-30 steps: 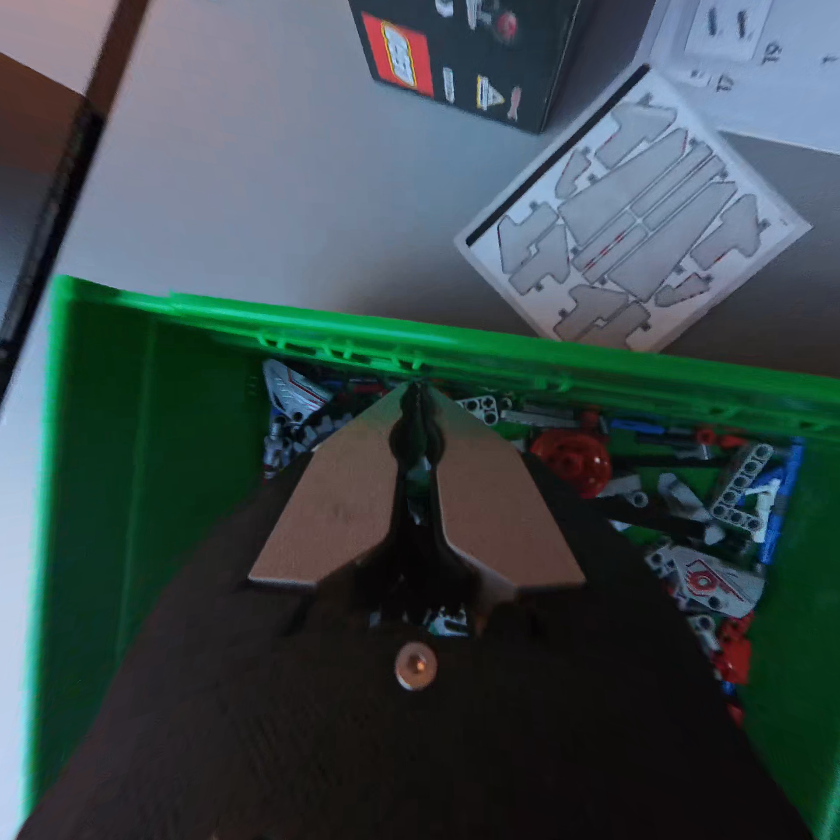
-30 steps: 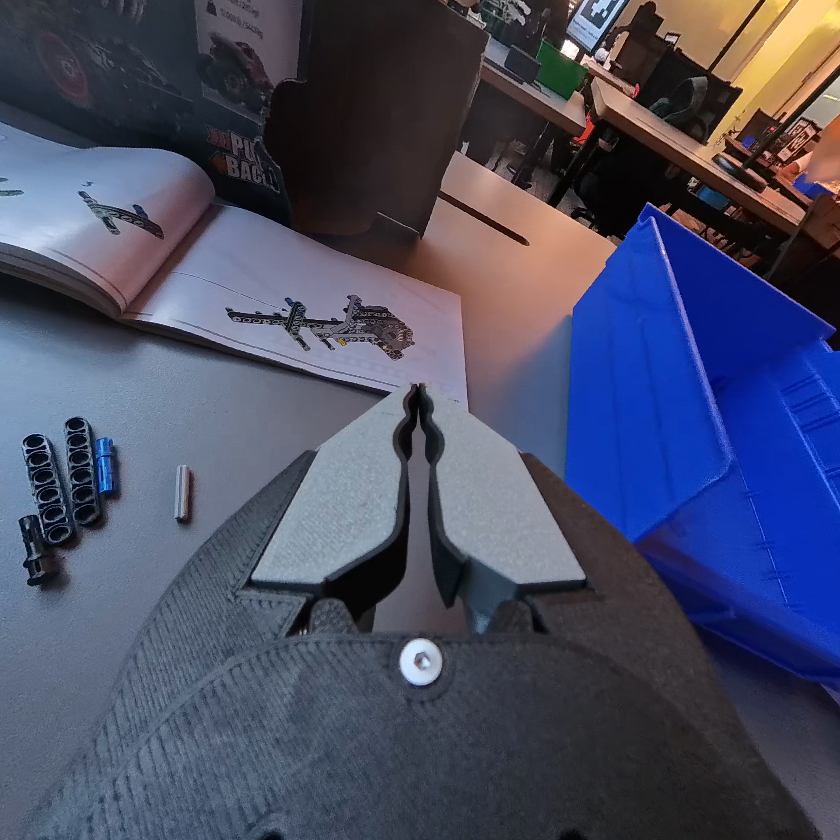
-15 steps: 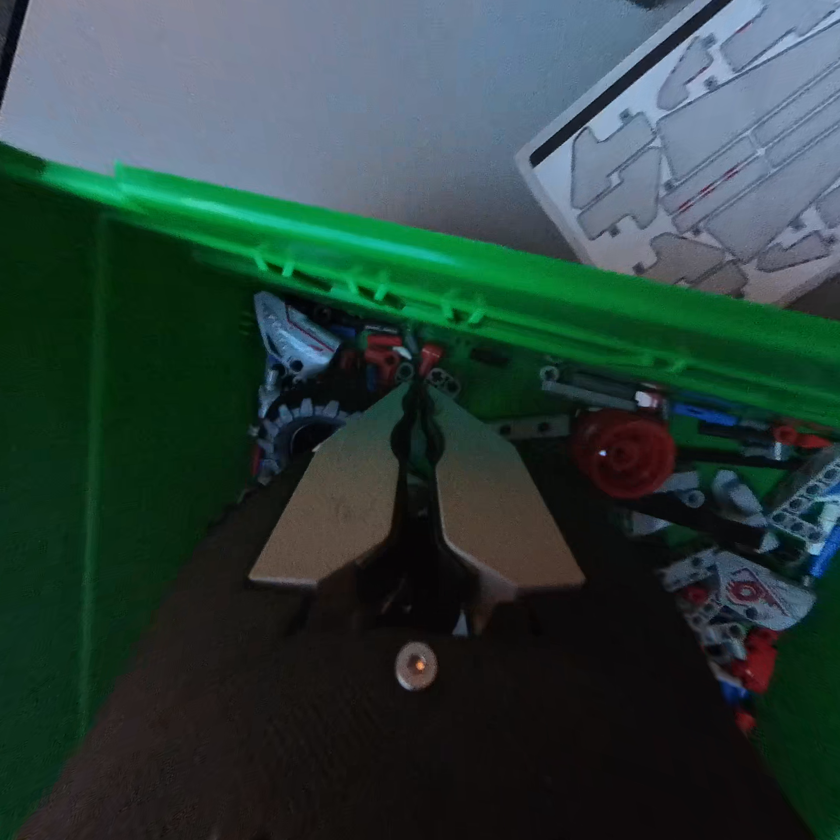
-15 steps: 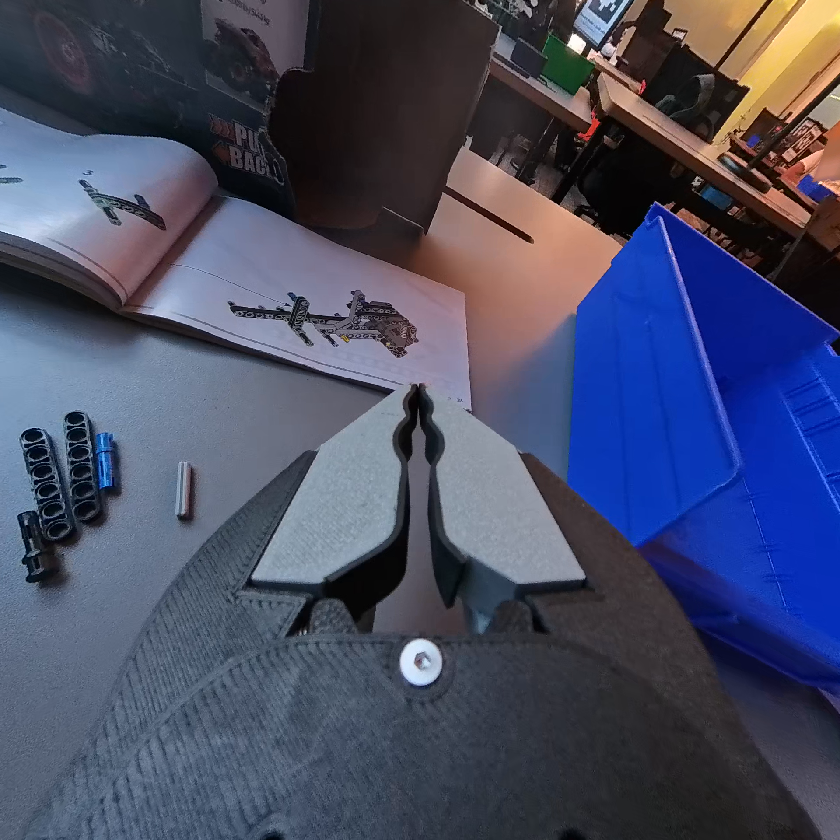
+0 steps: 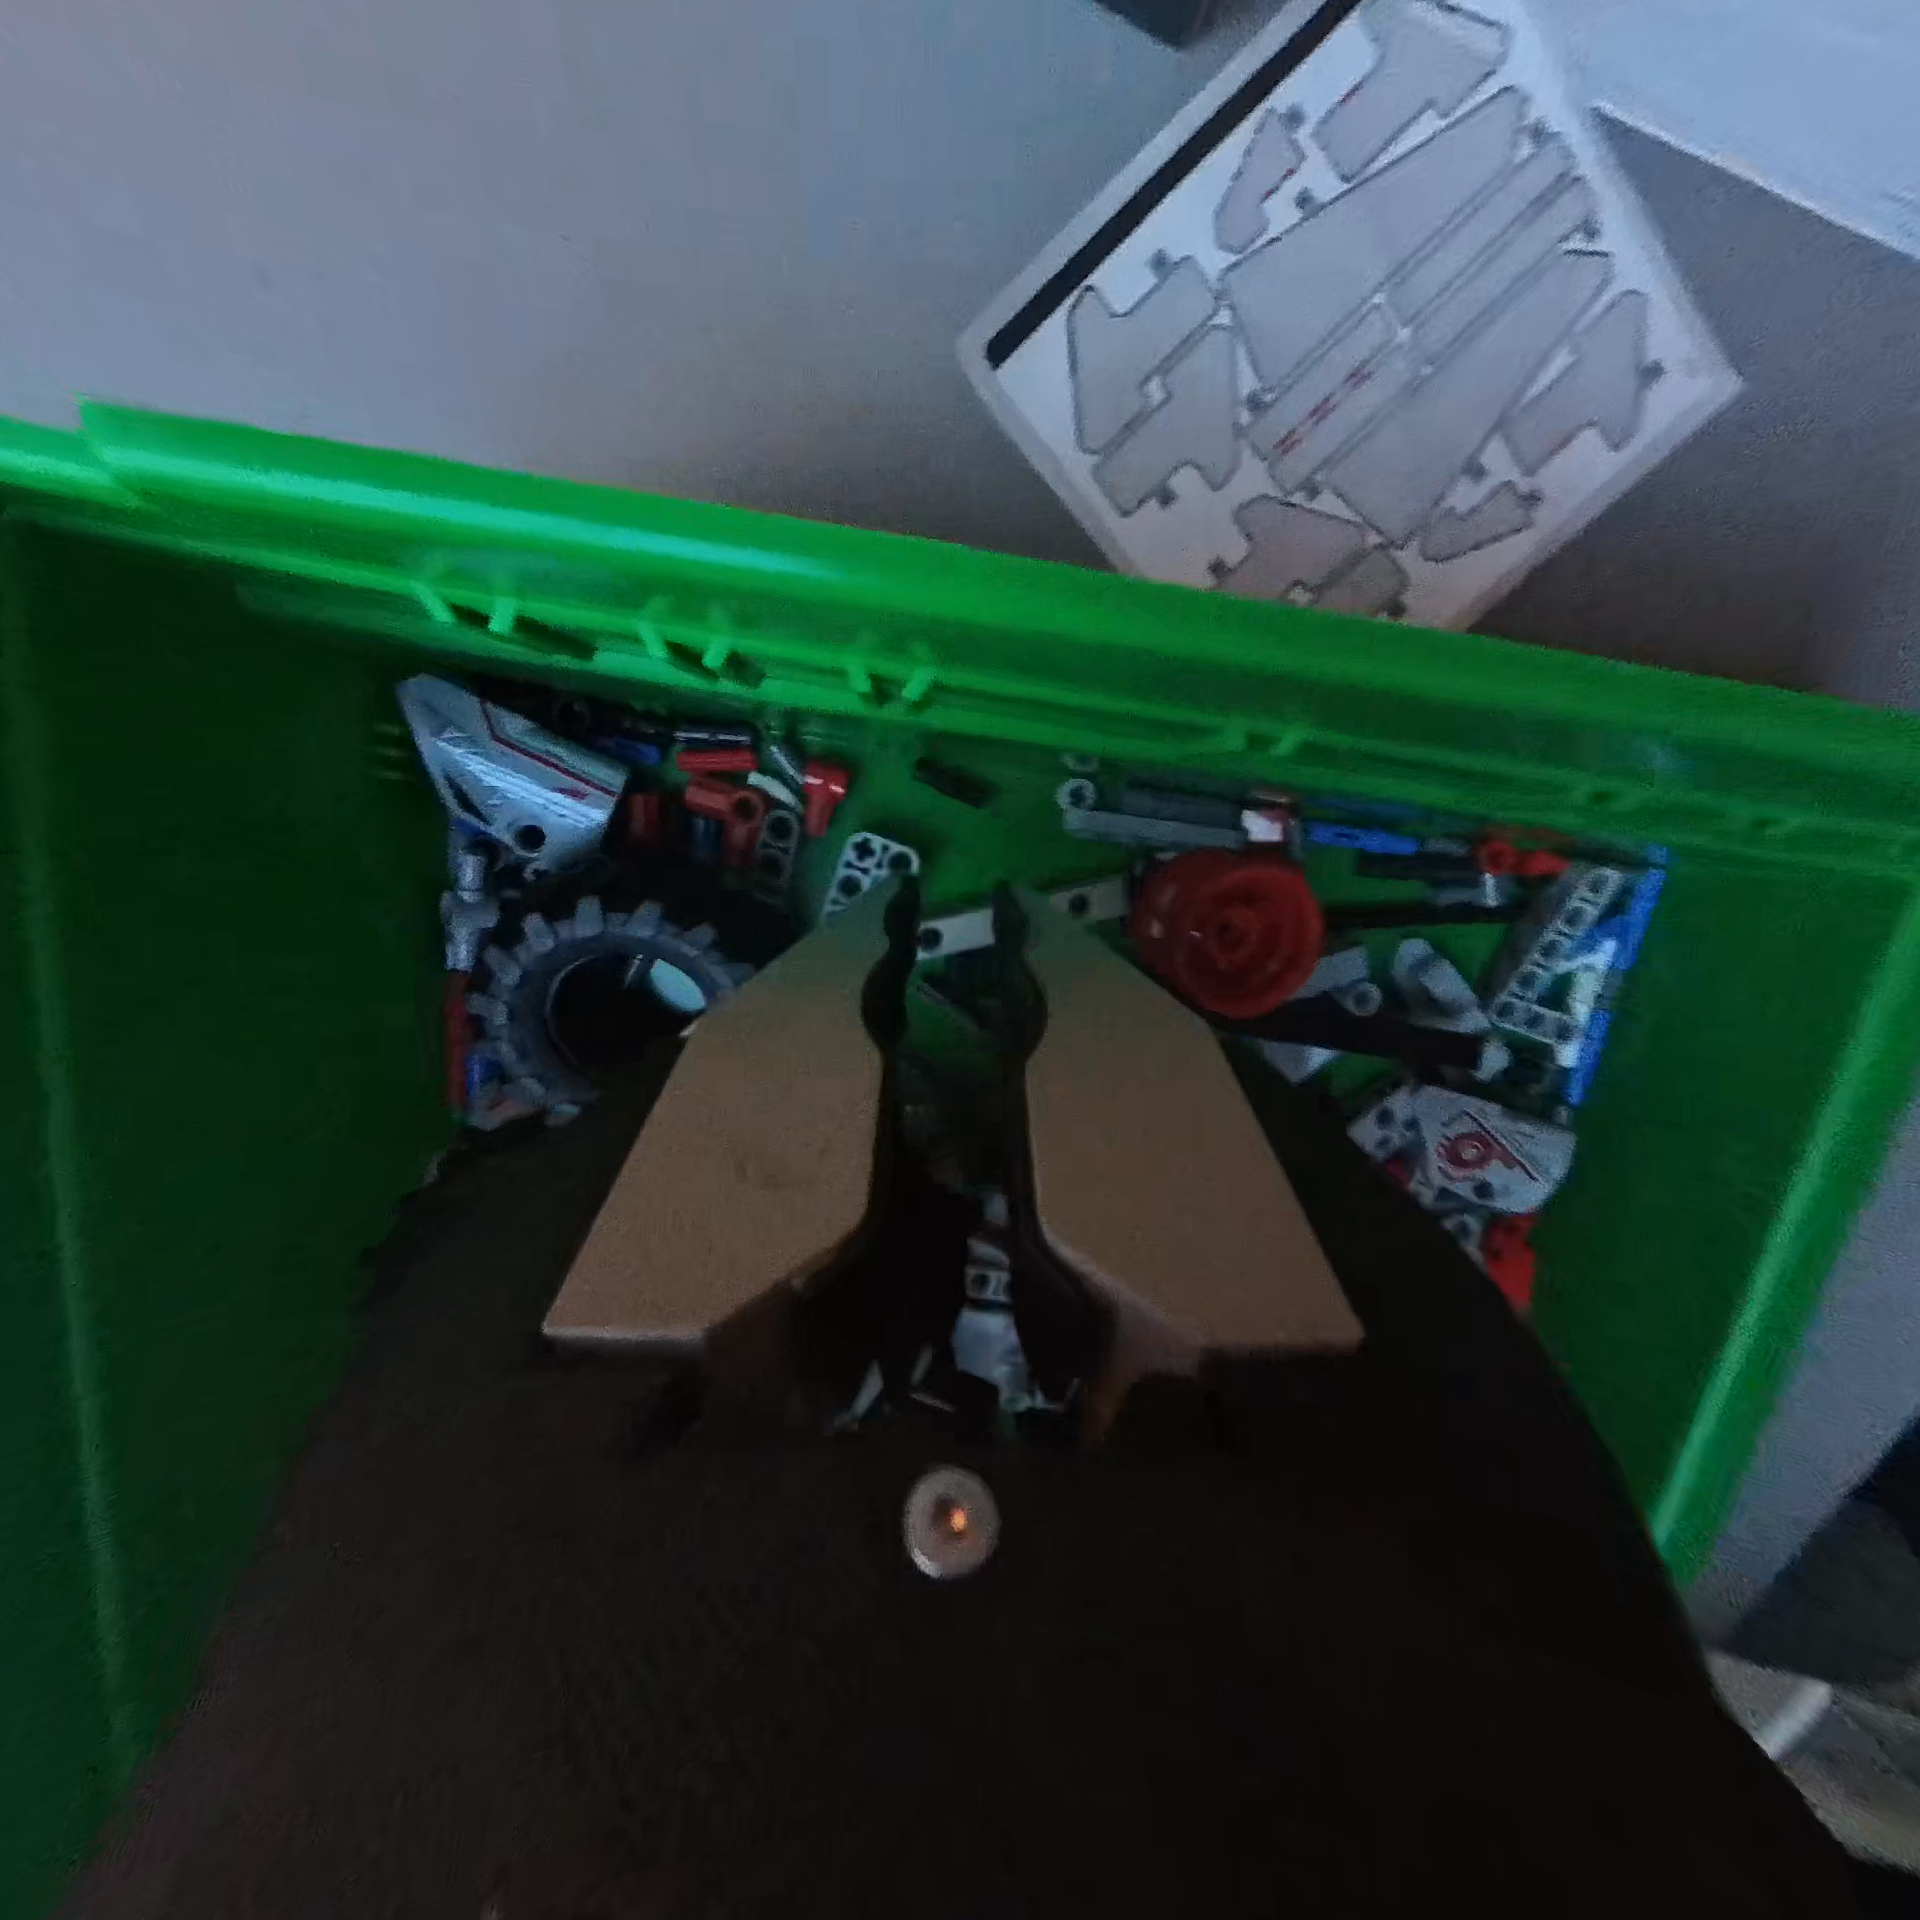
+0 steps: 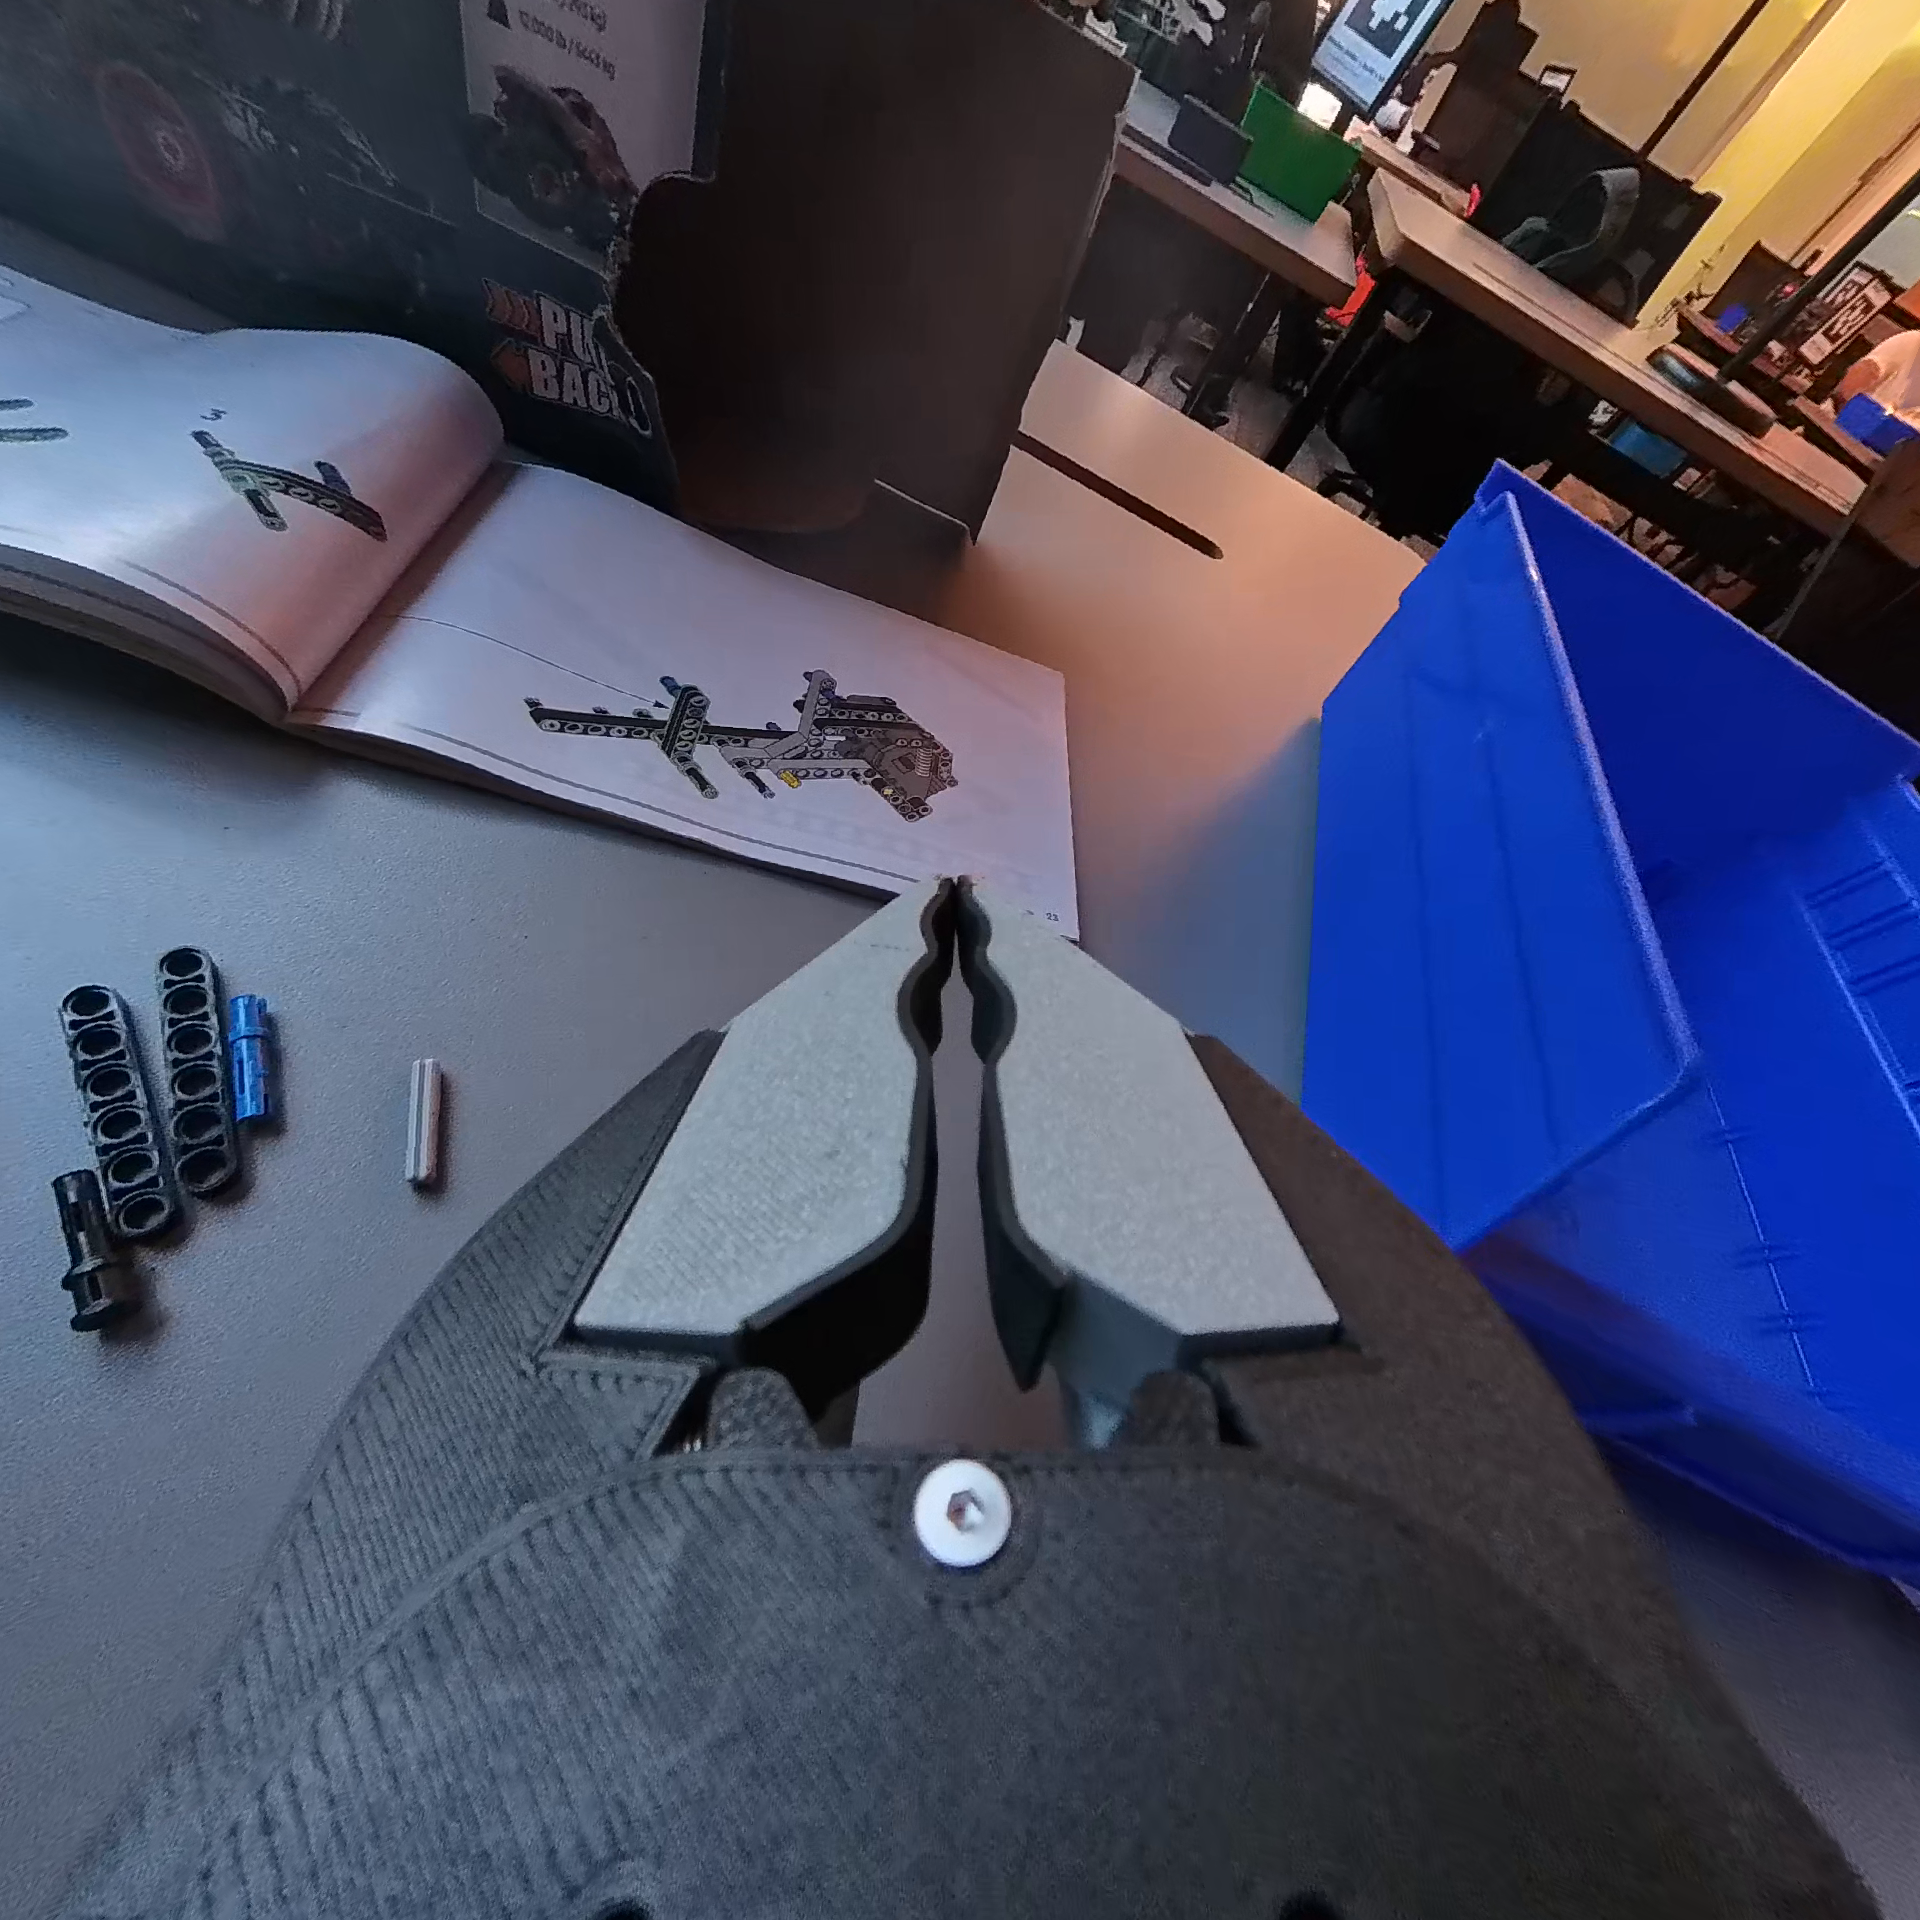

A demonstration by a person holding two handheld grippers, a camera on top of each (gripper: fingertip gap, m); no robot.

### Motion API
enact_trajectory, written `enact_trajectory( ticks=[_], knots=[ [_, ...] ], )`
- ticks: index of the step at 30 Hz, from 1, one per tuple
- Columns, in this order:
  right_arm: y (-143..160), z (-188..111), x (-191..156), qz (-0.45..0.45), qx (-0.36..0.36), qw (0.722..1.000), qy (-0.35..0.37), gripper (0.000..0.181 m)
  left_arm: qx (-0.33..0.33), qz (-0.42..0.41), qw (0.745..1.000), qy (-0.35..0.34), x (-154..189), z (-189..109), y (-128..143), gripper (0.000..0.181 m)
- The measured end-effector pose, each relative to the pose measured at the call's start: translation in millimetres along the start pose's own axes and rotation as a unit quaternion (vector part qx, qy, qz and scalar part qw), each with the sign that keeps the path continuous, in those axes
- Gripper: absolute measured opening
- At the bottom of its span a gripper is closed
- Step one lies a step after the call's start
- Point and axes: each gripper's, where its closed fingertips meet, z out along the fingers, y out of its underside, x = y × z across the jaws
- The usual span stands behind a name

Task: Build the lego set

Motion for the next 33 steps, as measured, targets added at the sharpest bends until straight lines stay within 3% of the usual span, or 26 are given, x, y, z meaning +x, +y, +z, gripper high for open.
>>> enact_trajectory(
  ticks=[1, 4, 8, 12, 13, 14, 18, 20, 22, 26, 28, 33],
  knots=[
    [0.1, 0.2, -0.1, -0.001, -0.001, 1.0, 0.0, 0.0, -0.006, 0.008, 1.0, 0.018, 7.2, -3.1, 1.8, 0.019],
    [0.8, 0.8, -0.2, -0.003, -0.003, 1.0, 0.001, 0.0, -0.017, 0.04, 0.997, 0.064, 28.5, -13.4, 9.7, 0.036],
    [1.7, 1.5, 0.1, -0.004, -0.007, 1.0, 0.003, 0.0, -0.009, 0.079, 0.993, 0.091, 52.5, -13.1, 4.5, 0.037],
    [2.2, 1.8, -0.2, -0.008, -0.009, 1.0, 0.004, 0.0, -0.079, 0.086, 0.992, 0.047, 43.3, 5.4, 23.2, 0.025],
    [2.4, 1.8, 0.0, -0.008, -0.01, 1.0, 0.005, 0.0, -0.092, 0.066, 0.993, 0.022, 32.2, 2.8, 27.3, 0.009],
    [2.3, 1.7, -0.1, -0.007, -0.009, 1.0, 0.004, 0.0, -0.095, 0.049, 0.994, 0.005, 23.4, -2.1, 29.0, 0.004],
    [2.3, 1.8, 0.4, -0.006, -0.009, 1.0, 0.005, 0.0, -0.059, 0.025, 0.997, -0.049, -5.0, -28.3, 27.1, 0.016],
    [2.9, 2.3, 0.0, -0.007, -0.012, 1.0, 0.004, 0.0, -0.013, 0.027, 0.999, -0.02, 4.9, -38.5, 13.0, 0.016],
    [3.4, 2.7, -0.1, -0.009, -0.014, 1.0, 0.005, 0.0, 0.024, 0.057, 0.996, 0.06, 37.2, -41.8, -0.4, 0.014],
    [3.1, 2.4, 0.3, -0.008, -0.012, 1.0, 0.006, 0.0, 0.004, 0.152, 0.974, 0.167, 93.5, -24.1, 3.6, 0.019],
    [2.9, 2.2, 0.4, -0.008, -0.011, 1.0, 0.006, 0.0, -0.018, 0.223, 0.966, 0.132, 95.4, -7.3, 7.6, 0.013],
    [1.8, 1.5, -0.5, -0.01, -0.007, 1.0, 0.003, 0.0, 0.016, 0.394, 0.919, 0.013, 95.1, 9.6, 7.5, 0.006]
  ],
)
